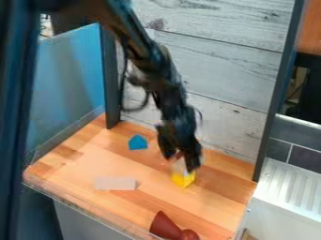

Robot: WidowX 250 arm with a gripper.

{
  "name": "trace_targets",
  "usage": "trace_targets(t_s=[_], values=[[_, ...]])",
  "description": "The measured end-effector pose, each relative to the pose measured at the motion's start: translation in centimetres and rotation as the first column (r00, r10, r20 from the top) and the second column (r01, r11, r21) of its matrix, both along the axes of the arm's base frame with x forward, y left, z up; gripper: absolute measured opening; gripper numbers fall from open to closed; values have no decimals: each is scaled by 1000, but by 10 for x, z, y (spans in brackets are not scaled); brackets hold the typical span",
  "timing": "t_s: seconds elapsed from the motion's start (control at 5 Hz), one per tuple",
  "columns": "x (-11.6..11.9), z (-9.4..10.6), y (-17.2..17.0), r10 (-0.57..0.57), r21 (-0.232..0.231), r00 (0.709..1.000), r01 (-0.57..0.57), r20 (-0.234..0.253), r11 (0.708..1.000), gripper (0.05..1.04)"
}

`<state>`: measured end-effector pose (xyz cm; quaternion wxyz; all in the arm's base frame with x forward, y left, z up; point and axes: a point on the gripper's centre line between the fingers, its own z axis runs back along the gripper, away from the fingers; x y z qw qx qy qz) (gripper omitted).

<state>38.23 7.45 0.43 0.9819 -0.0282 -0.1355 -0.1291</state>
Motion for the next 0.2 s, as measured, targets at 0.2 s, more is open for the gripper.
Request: trace_targets(t_s=[0.2], values=[[-8,21,11,-82,47,992,87,-98,995,1001]])
